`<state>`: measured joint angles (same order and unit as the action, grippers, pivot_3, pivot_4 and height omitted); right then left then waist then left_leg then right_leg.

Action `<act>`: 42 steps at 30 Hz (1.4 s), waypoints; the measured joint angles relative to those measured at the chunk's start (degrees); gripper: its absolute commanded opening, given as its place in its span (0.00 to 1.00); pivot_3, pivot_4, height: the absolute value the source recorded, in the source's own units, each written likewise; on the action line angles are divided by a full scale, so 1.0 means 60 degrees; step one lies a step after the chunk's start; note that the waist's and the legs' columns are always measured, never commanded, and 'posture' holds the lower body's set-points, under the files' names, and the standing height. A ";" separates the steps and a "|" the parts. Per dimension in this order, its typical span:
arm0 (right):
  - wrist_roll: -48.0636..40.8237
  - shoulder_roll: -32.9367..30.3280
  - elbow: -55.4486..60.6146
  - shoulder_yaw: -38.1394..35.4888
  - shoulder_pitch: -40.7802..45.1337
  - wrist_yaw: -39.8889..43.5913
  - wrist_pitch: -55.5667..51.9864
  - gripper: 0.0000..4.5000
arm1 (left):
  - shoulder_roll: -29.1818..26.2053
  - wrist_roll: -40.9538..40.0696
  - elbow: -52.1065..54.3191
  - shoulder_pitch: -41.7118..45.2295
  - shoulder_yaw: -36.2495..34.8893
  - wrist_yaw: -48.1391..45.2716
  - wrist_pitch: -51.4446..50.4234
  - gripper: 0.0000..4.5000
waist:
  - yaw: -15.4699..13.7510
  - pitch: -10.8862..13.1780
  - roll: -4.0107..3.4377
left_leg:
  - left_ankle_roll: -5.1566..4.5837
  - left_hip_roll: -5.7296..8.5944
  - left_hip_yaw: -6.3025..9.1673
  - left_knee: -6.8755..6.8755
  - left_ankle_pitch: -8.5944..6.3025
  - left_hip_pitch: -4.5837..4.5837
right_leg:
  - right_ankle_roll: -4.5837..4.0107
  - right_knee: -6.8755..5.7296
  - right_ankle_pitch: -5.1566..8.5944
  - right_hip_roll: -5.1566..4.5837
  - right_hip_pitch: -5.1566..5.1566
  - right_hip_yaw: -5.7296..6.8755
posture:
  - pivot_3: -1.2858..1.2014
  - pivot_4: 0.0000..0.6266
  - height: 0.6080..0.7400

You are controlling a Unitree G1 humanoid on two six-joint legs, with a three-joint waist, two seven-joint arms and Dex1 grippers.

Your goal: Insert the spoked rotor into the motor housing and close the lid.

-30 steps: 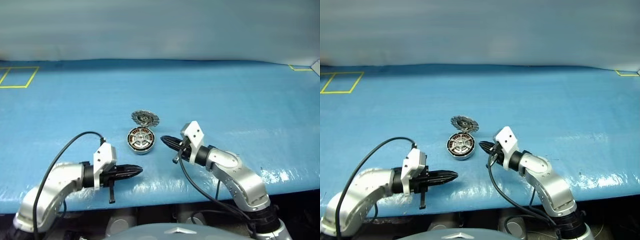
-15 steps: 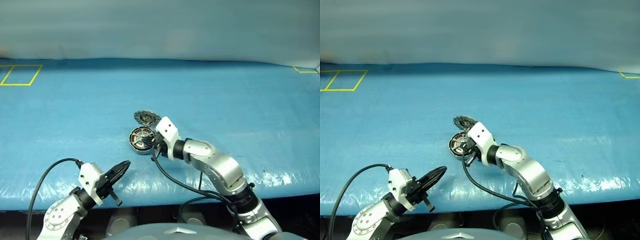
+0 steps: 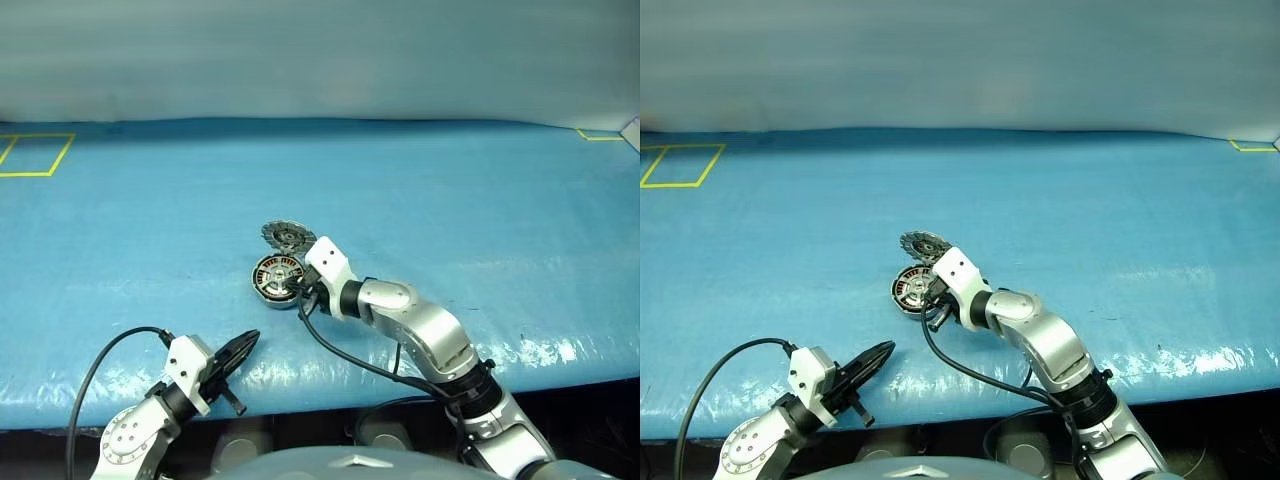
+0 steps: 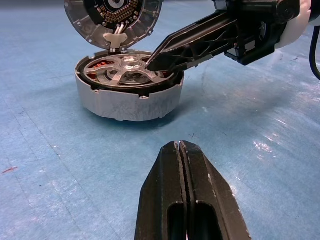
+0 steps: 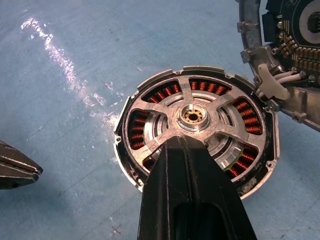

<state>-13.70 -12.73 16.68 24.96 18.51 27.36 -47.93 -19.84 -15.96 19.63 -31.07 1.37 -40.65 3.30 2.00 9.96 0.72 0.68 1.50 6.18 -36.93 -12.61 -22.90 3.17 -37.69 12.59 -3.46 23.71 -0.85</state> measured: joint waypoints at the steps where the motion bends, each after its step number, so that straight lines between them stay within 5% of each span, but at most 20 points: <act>1: 0.0002 -0.0003 0.0008 -0.0001 0.0000 0.0008 -0.0004 0.00 | -0.0003 0.0000 -0.0043 0.0034 0.0021 0.0000 0.0000 0.01 | 0.0002 0.0000 0.0000 | 0.0000 0.0001 0.0001 0.0000 0.0000 0.0000 | 0.0000 0.0000 0.0000 -0.0001 0.0000 0.0000 | 0.52 0.24 1.00; 42: 0.0011 0.0234 -0.0364 0.0306 0.0065 0.0629 0.0455 0.00 | -0.0074 -0.0118 -0.0265 0.0372 0.0579 0.0208 -0.0303 0.01 | 0.0007 -0.0001 -0.0002 | 0.0003 0.0002 0.0004 0.0140 -0.0001 0.0006 | -0.0008 0.0111 0.0003 0.0000 -0.0001 0.0020 | 0.52 0.24 1.00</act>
<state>-13.64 -11.33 14.49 26.80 18.90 31.14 -45.20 -20.28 -16.66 18.04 -28.84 4.85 -39.40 1.49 2.04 9.95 0.71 0.70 1.51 6.21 -36.09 -12.61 -22.87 3.12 -37.03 12.61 -3.46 23.71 -0.74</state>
